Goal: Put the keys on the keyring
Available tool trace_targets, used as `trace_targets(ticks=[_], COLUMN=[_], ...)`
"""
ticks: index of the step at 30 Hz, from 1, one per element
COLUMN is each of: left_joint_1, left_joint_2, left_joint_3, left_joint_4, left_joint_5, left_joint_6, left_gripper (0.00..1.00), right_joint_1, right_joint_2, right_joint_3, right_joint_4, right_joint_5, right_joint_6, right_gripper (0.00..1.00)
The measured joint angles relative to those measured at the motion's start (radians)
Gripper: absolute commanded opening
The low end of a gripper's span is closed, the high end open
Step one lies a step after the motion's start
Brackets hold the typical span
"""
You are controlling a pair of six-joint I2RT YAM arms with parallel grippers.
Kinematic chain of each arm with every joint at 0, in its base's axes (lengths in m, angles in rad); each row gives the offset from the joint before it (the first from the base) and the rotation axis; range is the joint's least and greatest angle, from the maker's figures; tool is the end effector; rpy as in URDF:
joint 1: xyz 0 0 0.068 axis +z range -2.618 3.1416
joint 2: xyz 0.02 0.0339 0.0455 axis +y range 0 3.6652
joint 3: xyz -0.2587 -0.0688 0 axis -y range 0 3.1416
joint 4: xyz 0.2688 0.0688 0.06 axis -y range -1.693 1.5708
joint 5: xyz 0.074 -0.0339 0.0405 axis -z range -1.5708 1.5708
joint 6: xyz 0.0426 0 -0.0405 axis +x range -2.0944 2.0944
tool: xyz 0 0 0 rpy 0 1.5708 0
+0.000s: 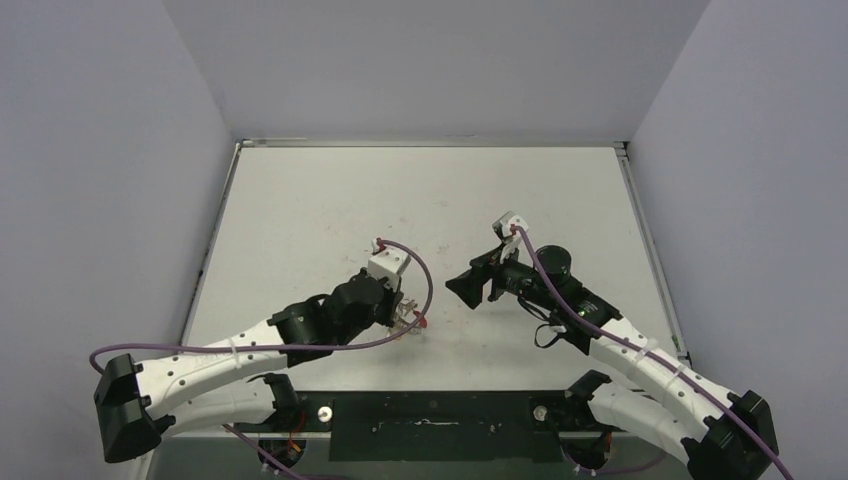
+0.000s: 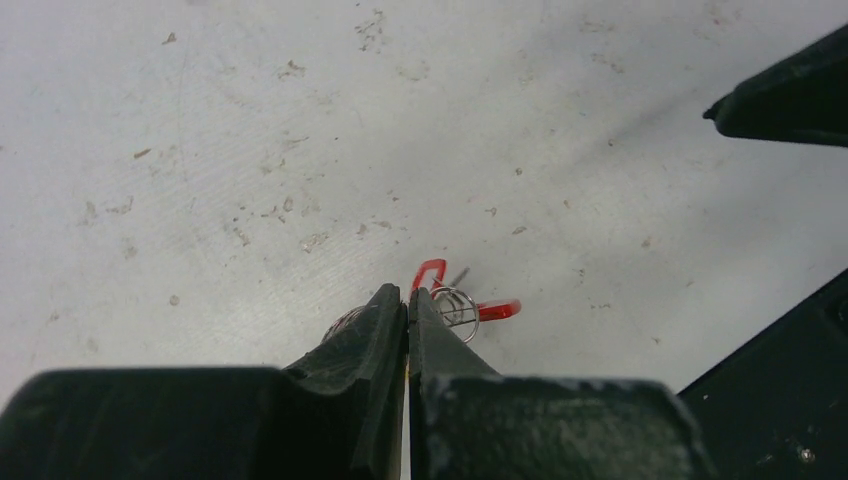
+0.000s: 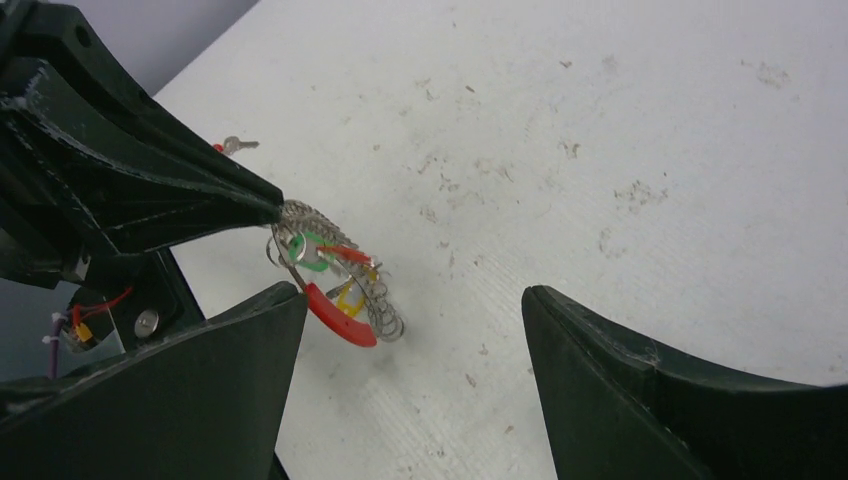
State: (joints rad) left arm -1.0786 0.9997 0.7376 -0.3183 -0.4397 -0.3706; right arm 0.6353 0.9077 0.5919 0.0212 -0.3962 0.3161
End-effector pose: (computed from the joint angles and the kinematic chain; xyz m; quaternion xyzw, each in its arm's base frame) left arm 0.1339 -0.2113 0.2577 0.2005 0.8414 -0.1637 0.4744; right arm 0.1861 0.1576 0.2580 -0.2409 0.7589 0.4080 0.4468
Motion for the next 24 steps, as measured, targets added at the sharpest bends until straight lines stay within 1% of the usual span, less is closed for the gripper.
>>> trace_targets(ticks=[6, 11, 14, 18, 24], left_joint_1=[-0.001, -0.001, -0.001, -0.001, -0.001], left_joint_2=[-0.101, -0.138, -0.167, -0.206, -0.237], left_joint_3=[-0.132, -0.205, -0.245, -0.293, -0.338], left_joint_4=[0.194, 0.311, 0.378, 0.479, 0.587], left_joint_5=[0.099, 0.158, 0.199, 0.254, 0.296], left_joint_6=[0.111, 0.152, 0.169, 0.186, 0.196], left_gripper=[0.00, 0.00, 0.00, 0.00, 0.00], right_joint_1=[0.000, 0.000, 0.007, 0.026, 0.098], right_joint_2=[-0.019, -0.016, -0.002, 0.017, 0.046], right_joint_3=[-0.038, -0.095, -0.117, -0.130, -0.139], right_joint_4=[0.143, 0.266, 0.331, 0.389, 0.420], right_joint_5=[-0.079, -0.142, -0.171, -0.185, -0.179], right_joint_6=[-0.027, -0.029, -0.029, -0.031, -0.057], right_gripper=[0.78, 0.73, 0.68, 0.59, 0.49])
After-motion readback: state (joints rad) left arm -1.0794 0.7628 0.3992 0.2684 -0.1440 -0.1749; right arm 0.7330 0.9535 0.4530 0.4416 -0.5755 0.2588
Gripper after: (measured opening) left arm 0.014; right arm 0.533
